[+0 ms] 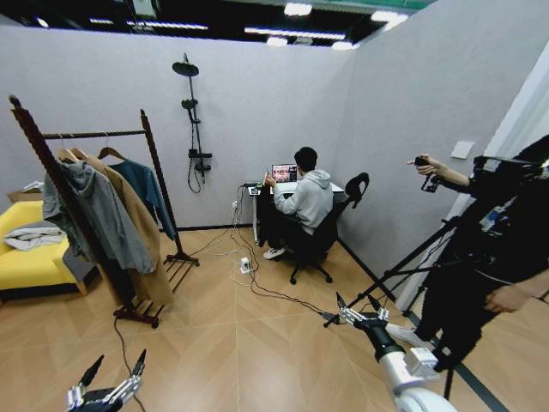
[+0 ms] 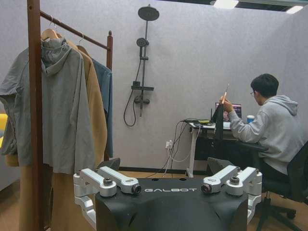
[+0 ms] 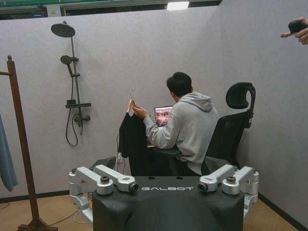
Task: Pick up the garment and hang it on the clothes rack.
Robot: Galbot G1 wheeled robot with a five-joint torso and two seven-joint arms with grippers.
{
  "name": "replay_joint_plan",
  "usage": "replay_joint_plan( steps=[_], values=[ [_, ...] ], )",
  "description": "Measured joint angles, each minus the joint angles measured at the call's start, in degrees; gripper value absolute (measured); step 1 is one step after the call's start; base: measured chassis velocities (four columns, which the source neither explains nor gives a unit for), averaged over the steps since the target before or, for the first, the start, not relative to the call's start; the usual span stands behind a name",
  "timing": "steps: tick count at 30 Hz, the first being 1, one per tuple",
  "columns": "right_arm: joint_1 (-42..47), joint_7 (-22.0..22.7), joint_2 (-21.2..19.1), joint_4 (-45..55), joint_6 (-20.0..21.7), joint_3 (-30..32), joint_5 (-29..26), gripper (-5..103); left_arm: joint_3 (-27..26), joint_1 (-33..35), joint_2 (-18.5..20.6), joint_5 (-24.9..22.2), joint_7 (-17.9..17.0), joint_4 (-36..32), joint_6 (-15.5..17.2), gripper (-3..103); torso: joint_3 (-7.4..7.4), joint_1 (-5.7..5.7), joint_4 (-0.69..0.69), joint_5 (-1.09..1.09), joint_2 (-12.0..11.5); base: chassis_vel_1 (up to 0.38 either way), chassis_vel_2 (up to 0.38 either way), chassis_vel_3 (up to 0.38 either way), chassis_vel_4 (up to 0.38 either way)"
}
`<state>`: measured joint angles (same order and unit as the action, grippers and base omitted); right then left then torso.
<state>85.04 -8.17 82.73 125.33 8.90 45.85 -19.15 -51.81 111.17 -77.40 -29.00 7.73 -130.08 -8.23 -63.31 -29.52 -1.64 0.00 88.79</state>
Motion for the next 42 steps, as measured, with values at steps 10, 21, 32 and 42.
replay_joint_plan(
  steps=[10, 21, 32, 42],
  values=[
    [-0.1, 0.0, -0.3, 0.3, 0.2, 0.1, -0.2, 100, 0.0, 0.0, 0.0, 0.0, 0.0, 0.0, 0.0, 100, 0.00, 0.00, 0.00, 0.00, 0.0, 0.000, 0.000, 0.000, 0.000],
    [-0.4, 0.0, -0.3, 0.0, 0.5, 0.0, -0.2, 100, 0.0, 0.0, 0.0, 0.0, 0.0, 0.0, 0.0, 100, 0.00, 0.00, 0.00, 0.00, 0.0, 0.000, 0.000, 0.000, 0.000],
    [-0.6, 1.1, -0.2, 0.1, 0.8, 0.0, -0.4, 85, 0.0, 0.0, 0.0, 0.0, 0.0, 0.0, 0.0, 100, 0.00, 0.00, 0.00, 0.00, 0.0, 0.000, 0.000, 0.000, 0.000],
    [-0.9, 1.5, -0.1, 0.4, 1.1, -0.5, 0.6, 84, 0.0, 0.0, 0.0, 0.0, 0.0, 0.0, 0.0, 100, 0.00, 0.01, 0.00, 0.00, 0.0, 0.000, 0.000, 0.000, 0.000]
  ],
)
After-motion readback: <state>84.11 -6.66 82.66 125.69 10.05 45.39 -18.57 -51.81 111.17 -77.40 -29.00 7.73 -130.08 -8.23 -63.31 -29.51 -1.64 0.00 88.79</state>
